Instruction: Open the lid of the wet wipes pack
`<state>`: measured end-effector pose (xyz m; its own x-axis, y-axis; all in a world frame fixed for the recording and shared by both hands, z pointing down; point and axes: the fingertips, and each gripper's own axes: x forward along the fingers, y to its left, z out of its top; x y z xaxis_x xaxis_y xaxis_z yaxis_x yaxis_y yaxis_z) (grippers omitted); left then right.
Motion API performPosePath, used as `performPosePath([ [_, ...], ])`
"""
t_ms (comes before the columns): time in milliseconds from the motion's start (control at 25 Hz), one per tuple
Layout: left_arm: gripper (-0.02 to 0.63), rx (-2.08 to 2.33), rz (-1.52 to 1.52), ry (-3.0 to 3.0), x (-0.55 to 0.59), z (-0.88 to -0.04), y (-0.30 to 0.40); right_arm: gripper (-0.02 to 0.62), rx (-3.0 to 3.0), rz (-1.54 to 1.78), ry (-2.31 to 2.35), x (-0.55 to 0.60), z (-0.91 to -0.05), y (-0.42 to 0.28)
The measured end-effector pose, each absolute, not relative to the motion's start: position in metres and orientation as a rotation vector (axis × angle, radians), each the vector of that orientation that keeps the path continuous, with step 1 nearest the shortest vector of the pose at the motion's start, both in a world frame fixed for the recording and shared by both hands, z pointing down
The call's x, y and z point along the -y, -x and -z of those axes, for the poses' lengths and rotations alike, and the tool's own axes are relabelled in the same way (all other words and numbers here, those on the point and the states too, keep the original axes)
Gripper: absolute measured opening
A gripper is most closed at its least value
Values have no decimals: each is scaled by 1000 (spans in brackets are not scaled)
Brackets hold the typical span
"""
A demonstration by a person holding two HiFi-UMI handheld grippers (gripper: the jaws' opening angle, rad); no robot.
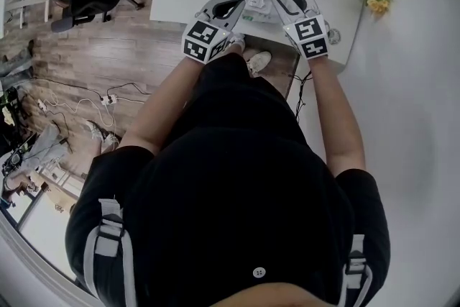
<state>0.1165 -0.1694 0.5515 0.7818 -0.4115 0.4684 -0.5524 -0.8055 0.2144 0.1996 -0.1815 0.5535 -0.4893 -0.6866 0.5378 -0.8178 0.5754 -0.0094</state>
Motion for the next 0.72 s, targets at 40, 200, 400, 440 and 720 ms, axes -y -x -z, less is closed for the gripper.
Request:
performPosePath([
  [40, 8, 734, -566, -2656, 168, -543, -118, 126, 2350, -362, -1222, 178, -544, -200],
  [200, 8, 734, -494, -2704, 162, -513, -122, 112, 2418, -341, -1269, 163, -514, -201],
  [400, 8, 735, -399, -2766, 155, -473, -126, 83, 2517, -326, -1298, 144, -471, -193],
  [440, 8, 734, -381, -2781, 154, -464, -128, 80, 2533, -318, -1304, 141, -463, -193],
  [720, 8, 718, -280, -2872, 135, -410, -134, 22, 2637, -221, -1345, 114, -412, -190],
])
